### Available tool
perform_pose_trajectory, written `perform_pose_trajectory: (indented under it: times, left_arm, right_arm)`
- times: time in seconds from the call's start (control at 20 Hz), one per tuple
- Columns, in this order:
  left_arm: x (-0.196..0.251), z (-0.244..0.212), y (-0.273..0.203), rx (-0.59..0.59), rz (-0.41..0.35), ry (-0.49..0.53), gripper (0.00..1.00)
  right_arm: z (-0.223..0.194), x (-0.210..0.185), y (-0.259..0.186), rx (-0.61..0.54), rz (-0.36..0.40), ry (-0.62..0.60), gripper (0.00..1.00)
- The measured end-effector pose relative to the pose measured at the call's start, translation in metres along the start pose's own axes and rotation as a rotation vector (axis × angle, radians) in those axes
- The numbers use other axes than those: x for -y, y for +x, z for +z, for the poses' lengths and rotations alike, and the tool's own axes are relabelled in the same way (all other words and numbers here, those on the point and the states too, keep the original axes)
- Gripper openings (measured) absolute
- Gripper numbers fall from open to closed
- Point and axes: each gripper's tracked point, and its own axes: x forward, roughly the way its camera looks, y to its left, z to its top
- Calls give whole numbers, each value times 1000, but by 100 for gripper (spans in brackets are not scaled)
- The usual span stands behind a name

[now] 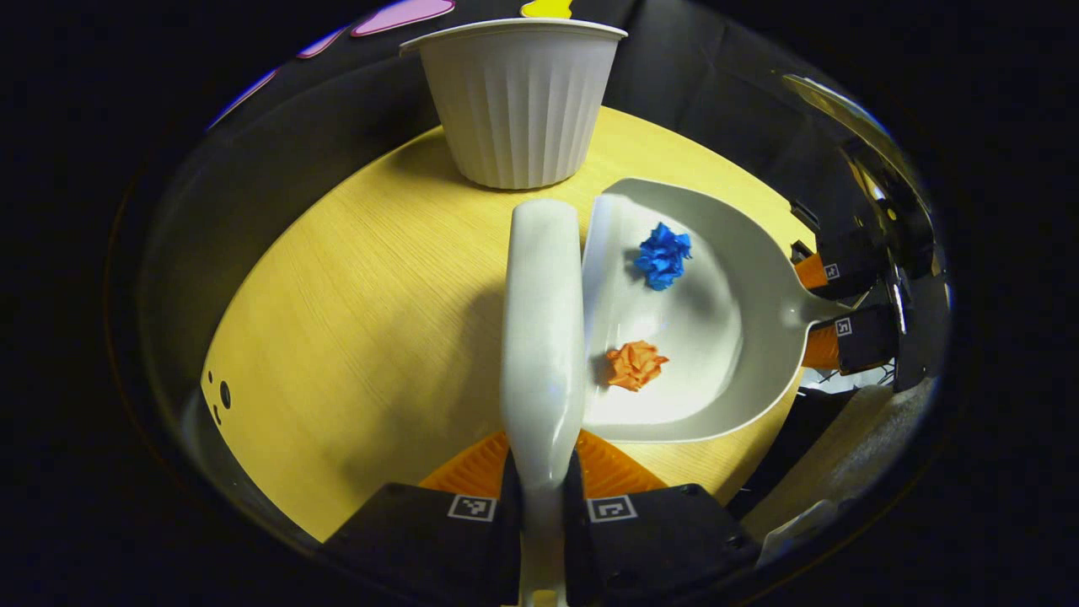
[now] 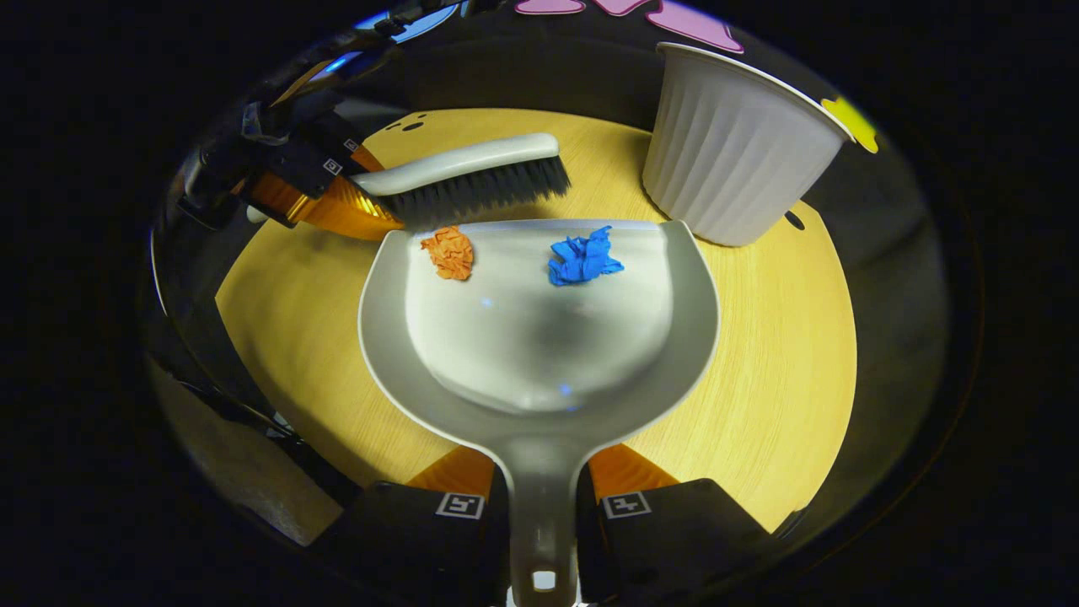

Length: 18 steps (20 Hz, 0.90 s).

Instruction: Pick up the small broom and dustpan from the desktop, sweep the trash into the dustpan with the broom, and then empty the trash into the garbage bin.

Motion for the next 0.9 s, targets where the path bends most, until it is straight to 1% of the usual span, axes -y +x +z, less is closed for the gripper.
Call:
perform_pose_trajectory:
  times: [0.05,0.1,0.15,0.2,0.25,0.35,0.4,0.45,0.55,0.6,0.65,0.75,0.8,0.9]
  left_arm:
    - [-2,0,0,7,6,-4,27]
    - [-9,-2,1,12,17,-12,25]
    - [-16,-5,-1,14,28,-26,25]
    - [-27,-11,-1,18,37,-48,25]
    - [-36,-18,-2,24,44,-79,23]
    - [-53,-40,-6,35,55,-158,27]
    - [-57,-50,-7,37,58,-197,25]
    - [-64,-59,-5,35,65,-231,25]
    - [-72,-71,-4,39,73,-282,25]
    - [-75,-75,-3,44,72,-302,25]
    - [-77,-79,-3,45,69,-318,25]
    - [-79,-86,0,49,67,-336,25]
    - [-76,-88,2,50,60,-346,27]
    - [-71,-92,4,53,41,-369,25]
  right_arm:
    - [-4,2,0,-3,-7,9,36]
    - [-8,4,-2,-4,-12,21,36]
    - [-12,7,-6,-6,-13,38,36]
    - [-17,11,-13,-15,-15,60,36]
    - [-22,21,-24,-27,-19,82,36]
    - [-27,45,-55,-43,-44,118,36]
    - [-27,60,-75,-48,-59,134,32]
    - [-27,72,-97,-51,-74,149,36]
    - [-6,82,-130,-51,-112,178,36]
    - [5,90,-147,-49,-127,191,32]
    - [16,98,-164,-43,-141,201,36]
    - [36,118,-200,-29,-176,193,36]
    - [46,130,-215,-18,-197,188,36]
    - [68,155,-239,-12,-217,198,36]
